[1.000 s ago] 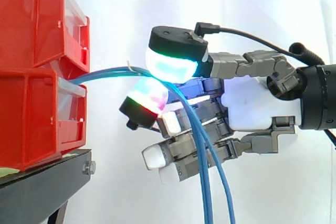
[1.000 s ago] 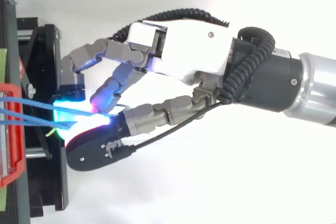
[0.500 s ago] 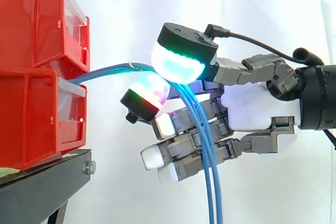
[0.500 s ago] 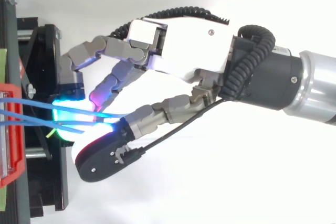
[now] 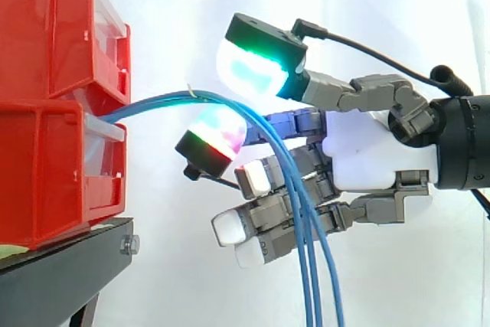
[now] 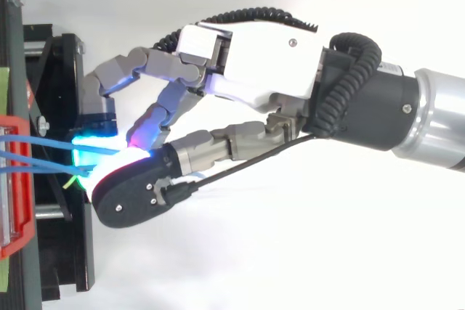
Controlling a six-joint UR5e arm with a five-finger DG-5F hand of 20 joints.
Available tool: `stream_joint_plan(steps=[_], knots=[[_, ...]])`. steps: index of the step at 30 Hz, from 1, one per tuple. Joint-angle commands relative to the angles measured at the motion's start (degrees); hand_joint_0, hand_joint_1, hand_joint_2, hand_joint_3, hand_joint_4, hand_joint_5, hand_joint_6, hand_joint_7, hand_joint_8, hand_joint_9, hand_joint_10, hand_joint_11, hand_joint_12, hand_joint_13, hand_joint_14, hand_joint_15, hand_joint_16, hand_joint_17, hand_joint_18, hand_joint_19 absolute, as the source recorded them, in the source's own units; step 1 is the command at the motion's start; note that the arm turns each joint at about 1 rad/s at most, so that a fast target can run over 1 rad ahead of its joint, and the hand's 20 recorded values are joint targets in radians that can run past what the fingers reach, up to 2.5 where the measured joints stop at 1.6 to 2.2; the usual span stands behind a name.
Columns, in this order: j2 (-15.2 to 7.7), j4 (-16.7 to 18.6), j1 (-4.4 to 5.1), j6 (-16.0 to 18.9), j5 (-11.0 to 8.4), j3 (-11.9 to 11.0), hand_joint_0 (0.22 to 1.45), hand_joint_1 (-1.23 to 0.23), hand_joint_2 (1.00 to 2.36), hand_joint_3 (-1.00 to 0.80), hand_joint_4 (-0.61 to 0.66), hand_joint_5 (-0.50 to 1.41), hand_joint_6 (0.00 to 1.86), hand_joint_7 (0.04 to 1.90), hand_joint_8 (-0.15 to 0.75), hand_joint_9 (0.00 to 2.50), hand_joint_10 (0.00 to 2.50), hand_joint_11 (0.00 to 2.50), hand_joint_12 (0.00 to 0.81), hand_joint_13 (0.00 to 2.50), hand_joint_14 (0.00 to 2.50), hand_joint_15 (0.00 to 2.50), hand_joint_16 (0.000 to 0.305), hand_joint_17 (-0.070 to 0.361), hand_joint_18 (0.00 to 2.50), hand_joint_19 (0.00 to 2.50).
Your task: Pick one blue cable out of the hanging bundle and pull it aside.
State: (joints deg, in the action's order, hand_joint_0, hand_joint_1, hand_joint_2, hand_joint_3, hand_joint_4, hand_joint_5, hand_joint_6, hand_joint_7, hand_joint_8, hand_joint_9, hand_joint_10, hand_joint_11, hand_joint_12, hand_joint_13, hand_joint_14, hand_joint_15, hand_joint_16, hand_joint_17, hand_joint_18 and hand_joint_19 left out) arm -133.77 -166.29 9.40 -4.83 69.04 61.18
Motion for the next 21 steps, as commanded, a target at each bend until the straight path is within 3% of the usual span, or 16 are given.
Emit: stream_joint_plan(steps=[1,4,8,15,17,21], knots=[[0.0,0.0,0.0,0.0,0.04,0.0,0.52,-0.53,1.0,-0.5,0.06,-0.1,0.83,1.18,0.29,1.19,0.02,0.63,0.388,0.95,0.02,0.43,0.043,0.096,0.78,0.36],[0.0,0.0,-0.09,0.0,0.04,0.0,0.59,-0.54,1.01,-0.45,0.04,-0.09,0.83,1.2,0.276,1.23,0.02,0.64,0.371,0.95,0.02,0.43,0.039,0.087,0.77,0.37],[0.0,-0.1,-0.09,0.0,0.04,0.0,0.59,-0.64,1.02,-0.25,0.03,-0.08,0.83,1.22,0.289,1.22,0.02,0.65,0.371,0.95,0.02,0.43,0.039,0.087,0.78,0.35],[0.0,-0.2,-0.09,0.0,0.04,0.0,0.6,-0.8,1.03,-0.09,0.01,-0.14,0.89,1.18,0.276,1.08,0.02,0.67,0.372,0.9,0.02,0.43,0.039,0.088,0.75,0.35],[0.0,-0.2,-0.09,0.0,0.04,0.0,0.65,-0.85,1.03,-0.08,-0.07,-0.16,0.91,1.19,0.263,1.04,0.02,0.69,0.368,0.88,0.02,0.43,0.039,0.089,0.75,0.34],[0.1,-0.2,-0.18,0.0,0.04,0.0,0.73,-0.91,1.02,-0.24,-0.11,-0.18,0.93,1.2,0.246,1.0,0.02,0.68,0.358,0.85,0.02,0.41,0.039,0.087,0.73,0.32]])
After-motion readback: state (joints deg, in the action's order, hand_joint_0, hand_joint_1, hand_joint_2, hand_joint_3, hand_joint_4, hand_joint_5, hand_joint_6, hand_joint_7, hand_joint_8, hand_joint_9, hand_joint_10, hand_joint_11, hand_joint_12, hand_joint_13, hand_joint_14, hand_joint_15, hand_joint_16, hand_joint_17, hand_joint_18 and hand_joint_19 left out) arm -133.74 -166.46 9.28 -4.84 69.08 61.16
